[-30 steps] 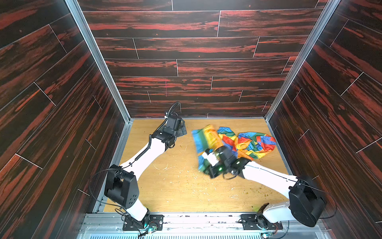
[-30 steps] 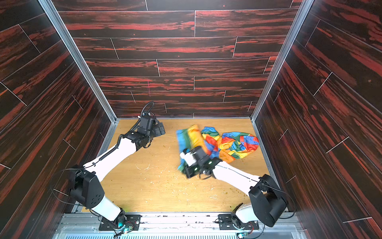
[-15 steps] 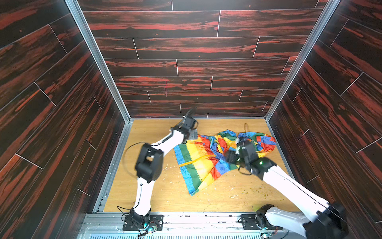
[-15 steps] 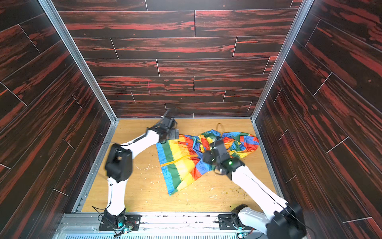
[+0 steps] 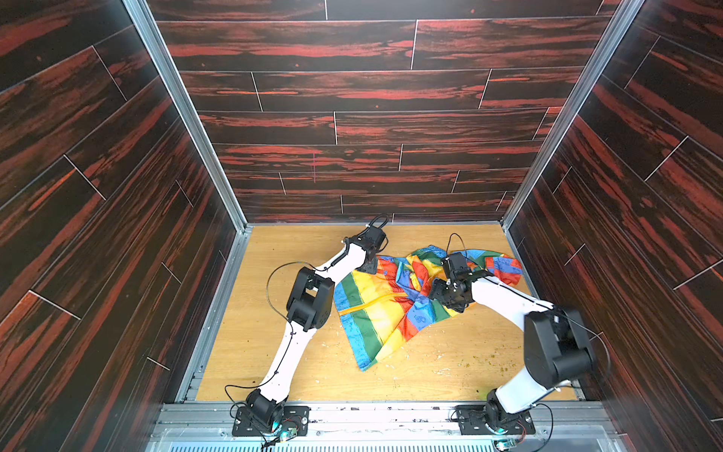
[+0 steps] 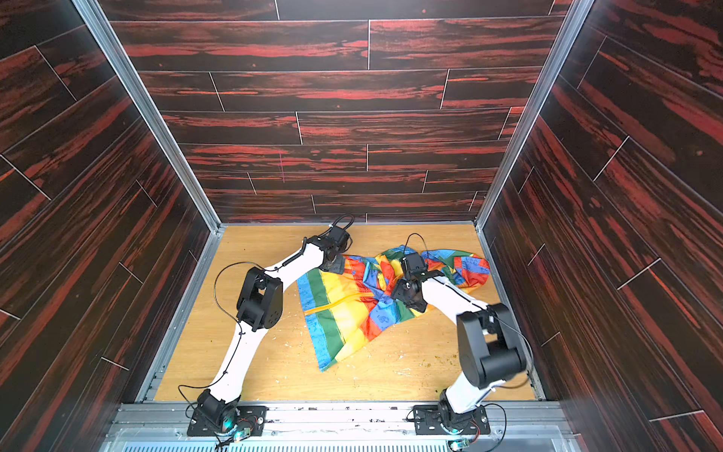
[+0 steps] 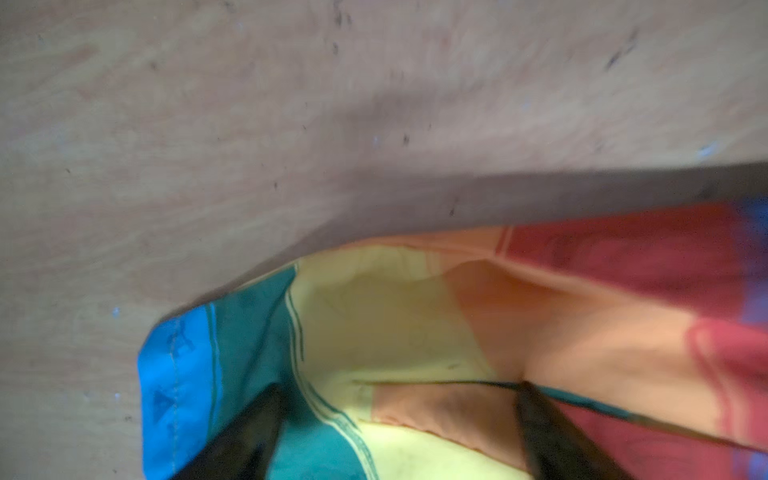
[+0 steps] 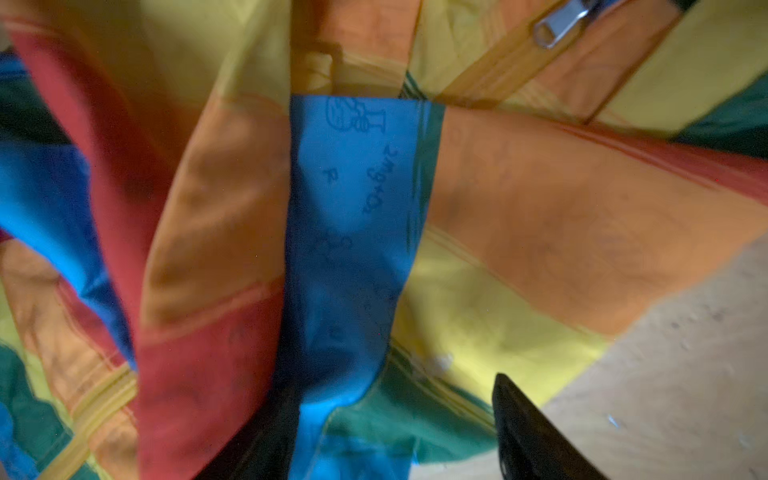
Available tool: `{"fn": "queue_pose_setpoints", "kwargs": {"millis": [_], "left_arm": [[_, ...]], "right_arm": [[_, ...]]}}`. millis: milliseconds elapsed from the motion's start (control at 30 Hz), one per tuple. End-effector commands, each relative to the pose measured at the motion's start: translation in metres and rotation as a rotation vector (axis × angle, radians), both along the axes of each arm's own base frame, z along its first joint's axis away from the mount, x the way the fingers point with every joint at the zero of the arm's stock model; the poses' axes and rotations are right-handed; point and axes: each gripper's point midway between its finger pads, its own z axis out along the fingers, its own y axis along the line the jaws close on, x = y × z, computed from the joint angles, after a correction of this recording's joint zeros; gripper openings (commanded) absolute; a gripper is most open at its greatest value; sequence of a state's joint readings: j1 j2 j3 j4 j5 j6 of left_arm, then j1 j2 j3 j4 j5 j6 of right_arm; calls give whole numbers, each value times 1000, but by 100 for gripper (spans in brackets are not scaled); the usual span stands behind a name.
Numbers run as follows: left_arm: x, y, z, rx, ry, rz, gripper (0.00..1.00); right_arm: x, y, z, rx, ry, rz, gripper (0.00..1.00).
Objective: Unzip the jacket
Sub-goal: Flatten out the jacket at the center of the board.
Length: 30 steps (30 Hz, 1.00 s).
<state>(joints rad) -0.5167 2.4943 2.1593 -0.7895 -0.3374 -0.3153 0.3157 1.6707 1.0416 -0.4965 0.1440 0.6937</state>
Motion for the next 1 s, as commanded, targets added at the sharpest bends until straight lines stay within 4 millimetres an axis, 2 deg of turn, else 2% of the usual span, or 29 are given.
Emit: {"fn": "queue_pose_setpoints", "kwargs": {"millis": [0,100,233,300,367,500,567,733,767,833,900,967], "left_arm": [[-26,13,-19,67,110,-9,65],[-41,20,-20,66,139,5,44],[-68,33,-6,38,145,58,18],[-86,43,2,18,143,89,7],[-104,51,9,-3,151,124,0],[-157,50,5,-96,244,144,0],[-188,44,4,-117,281,125,0],[-247,22,15,-197,315,61,1],[-254,17,25,-228,300,42,3],[-257,19,41,-235,248,29,11],[-249,29,65,-231,150,39,26],[-231,48,93,-199,20,85,47]], "right_arm": [[5,2,-15,9,52,10,63],[7,0,-27,0,84,18,53],[11,6,-41,23,109,59,35],[17,14,-43,49,106,91,27],[25,24,-44,83,92,133,21],[45,51,-44,180,69,242,16],[55,67,-43,234,62,298,15],[68,103,-43,373,69,408,12],[68,109,-40,395,68,430,11],[71,105,-33,368,50,431,11],[78,86,-23,252,10,388,15],[84,66,-1,147,-55,325,27]]}}
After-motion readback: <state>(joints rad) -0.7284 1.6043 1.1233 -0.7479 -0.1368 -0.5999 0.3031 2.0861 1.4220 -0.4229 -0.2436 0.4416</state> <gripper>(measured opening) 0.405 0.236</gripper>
